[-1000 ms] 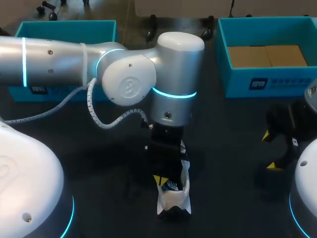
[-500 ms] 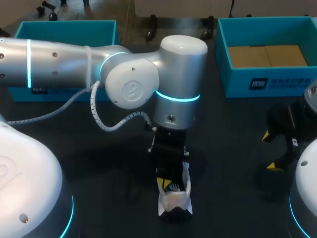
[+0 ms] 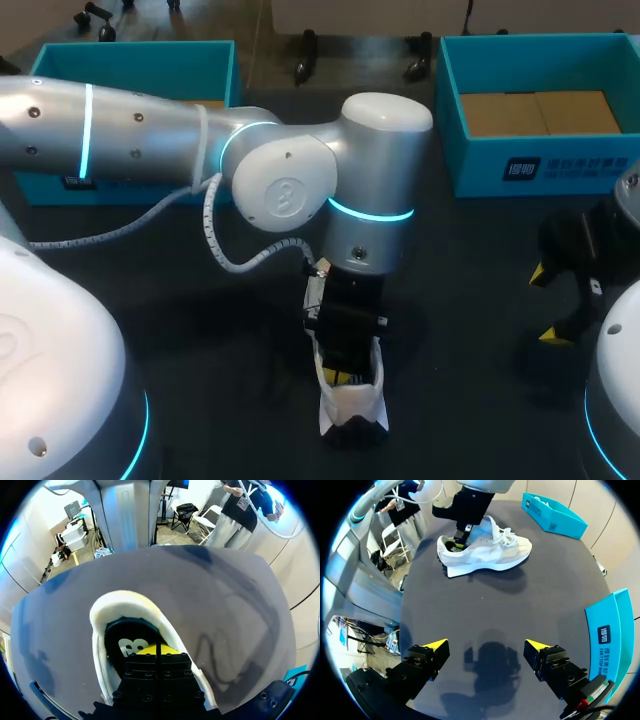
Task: Take the shoe out of the shoebox, open the shoe tongue, remove and reinsert the insole, then place the shoe into the shoebox
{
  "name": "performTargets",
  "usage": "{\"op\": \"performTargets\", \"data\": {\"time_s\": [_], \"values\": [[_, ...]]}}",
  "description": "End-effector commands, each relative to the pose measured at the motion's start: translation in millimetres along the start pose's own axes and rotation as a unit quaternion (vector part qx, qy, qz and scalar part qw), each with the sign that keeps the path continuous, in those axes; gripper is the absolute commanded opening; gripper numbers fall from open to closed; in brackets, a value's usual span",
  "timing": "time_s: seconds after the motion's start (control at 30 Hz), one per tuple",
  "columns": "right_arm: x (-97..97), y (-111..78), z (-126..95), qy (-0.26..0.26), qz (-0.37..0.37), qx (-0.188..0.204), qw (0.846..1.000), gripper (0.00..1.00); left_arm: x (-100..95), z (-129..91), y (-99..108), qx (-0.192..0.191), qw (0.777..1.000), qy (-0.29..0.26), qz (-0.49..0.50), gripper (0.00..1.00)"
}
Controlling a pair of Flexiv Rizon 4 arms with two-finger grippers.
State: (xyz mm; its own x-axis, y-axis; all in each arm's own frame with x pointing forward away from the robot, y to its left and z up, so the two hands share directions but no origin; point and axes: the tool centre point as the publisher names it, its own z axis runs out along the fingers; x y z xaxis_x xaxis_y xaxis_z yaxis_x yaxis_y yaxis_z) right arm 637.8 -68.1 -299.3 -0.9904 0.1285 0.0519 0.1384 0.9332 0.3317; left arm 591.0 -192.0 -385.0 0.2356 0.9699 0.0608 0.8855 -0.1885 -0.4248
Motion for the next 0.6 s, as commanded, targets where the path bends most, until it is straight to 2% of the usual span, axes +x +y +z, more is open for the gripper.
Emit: {"op": "performTargets", "data": {"time_s": [0.03, 0.2, 0.3, 0.4, 0.6], "values": [[1.7, -0.1, -0.1, -0.001, 0.0, 0.001, 1.0, 1.0, -1.1, -3.4, 0.7, -0.005, 1.0, -0.005, -0.003, 0.0], [1.7, -0.1, -0.1, -0.001, 0.0, 0.001, 1.0, 1.0, 3.0, -26.2, -11.5, -0.024, 0.999, -0.044, 0.004, 0.0], [1.7, -0.1, -0.1, -0.001, 0.0, 0.001, 1.0, 1.0, 0.3, -31.6, -16.9, -0.03, 0.998, -0.06, 0.008, 0.0], [1.7, -0.1, -0.1, -0.001, 0.0, 0.001, 1.0, 1.0, -8.1, -27.4, -16.6, -0.034, 0.997, -0.064, 0.002, 0.0], [1.7, -0.1, -0.1, -0.001, 0.0, 0.001, 1.0, 1.0, -19.1, -13.0, -10.1, -0.018, 0.996, -0.082, 0.006, 0.0]]}}
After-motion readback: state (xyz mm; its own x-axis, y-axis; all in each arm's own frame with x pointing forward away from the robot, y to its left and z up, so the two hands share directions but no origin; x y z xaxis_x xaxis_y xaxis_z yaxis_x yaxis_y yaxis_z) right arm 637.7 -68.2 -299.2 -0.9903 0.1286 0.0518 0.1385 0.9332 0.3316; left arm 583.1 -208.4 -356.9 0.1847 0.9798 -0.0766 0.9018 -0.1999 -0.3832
